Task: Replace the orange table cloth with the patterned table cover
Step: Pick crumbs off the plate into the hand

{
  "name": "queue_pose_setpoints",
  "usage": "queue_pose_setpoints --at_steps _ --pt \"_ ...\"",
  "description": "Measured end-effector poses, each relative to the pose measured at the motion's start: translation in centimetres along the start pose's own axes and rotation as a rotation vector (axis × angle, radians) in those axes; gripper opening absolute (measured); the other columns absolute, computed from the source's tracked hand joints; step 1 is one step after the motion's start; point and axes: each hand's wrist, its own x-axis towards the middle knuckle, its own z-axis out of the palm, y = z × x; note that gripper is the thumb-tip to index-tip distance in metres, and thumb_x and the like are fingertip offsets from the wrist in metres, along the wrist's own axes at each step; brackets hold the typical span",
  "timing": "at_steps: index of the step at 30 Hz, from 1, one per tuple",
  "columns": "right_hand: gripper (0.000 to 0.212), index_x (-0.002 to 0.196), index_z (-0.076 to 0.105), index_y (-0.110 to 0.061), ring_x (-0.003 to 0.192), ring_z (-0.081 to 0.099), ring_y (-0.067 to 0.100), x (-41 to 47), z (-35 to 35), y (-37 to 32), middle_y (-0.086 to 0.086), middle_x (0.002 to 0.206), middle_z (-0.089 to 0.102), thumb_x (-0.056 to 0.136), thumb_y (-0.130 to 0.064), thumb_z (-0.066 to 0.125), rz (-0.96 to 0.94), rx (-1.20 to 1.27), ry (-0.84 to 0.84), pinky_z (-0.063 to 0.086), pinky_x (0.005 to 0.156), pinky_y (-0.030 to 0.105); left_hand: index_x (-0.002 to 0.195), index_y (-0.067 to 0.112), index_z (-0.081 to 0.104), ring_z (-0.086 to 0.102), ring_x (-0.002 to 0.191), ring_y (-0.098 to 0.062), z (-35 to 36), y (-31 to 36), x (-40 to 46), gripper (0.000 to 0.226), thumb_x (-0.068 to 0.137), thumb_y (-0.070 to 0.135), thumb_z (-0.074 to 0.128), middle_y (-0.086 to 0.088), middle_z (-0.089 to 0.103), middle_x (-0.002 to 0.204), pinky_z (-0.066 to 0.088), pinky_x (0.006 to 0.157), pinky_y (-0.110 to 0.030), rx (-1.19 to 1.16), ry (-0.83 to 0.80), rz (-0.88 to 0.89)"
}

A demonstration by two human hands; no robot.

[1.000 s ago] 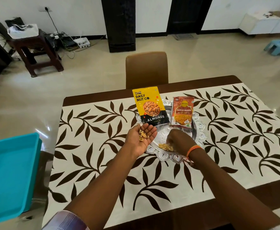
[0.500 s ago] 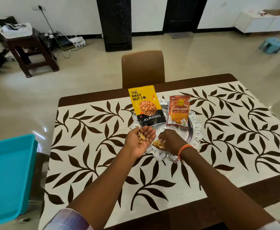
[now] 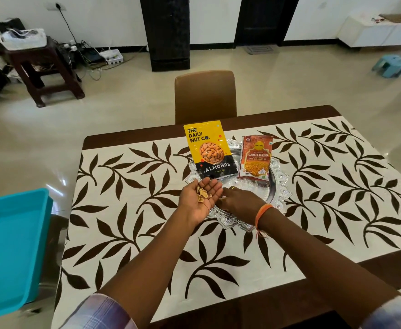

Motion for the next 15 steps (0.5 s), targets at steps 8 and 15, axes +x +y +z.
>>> queue_pose_setpoints --at_steps 8,15 --pt "0.015 0.094 0.070 -0.005 0.086 0.062 0.033 0.5 1.0 -0.1 0.017 0.091 0.064 0.088 -0.007 0.056 0.329 0.215 0.038 0.042 0.066 0.030 0.090 0.001 0.062 0.073 0.078 -0.032 -0.1 0.1 0.2 0.048 0.106 0.031 0.029 -0.020 0.073 0.080 0.053 0.081 -0.043 0.035 -0.003 -0.008" --pt "0.014 0.088 0.075 -0.005 0.078 0.071 0.027 -2.3 -2.3 0.7 0.014 0.082 0.074 0.076 0.003 0.075 0.715 1.477 0.433 0.060 0.074 0.033 0.092 0.002 0.064 0.066 0.094 -0.033 0.3 -0.5 0.7 0.053 0.106 0.035 0.025 -0.019 0.074 0.085 0.044 0.099 -0.046 0.030 -0.028 -0.001"
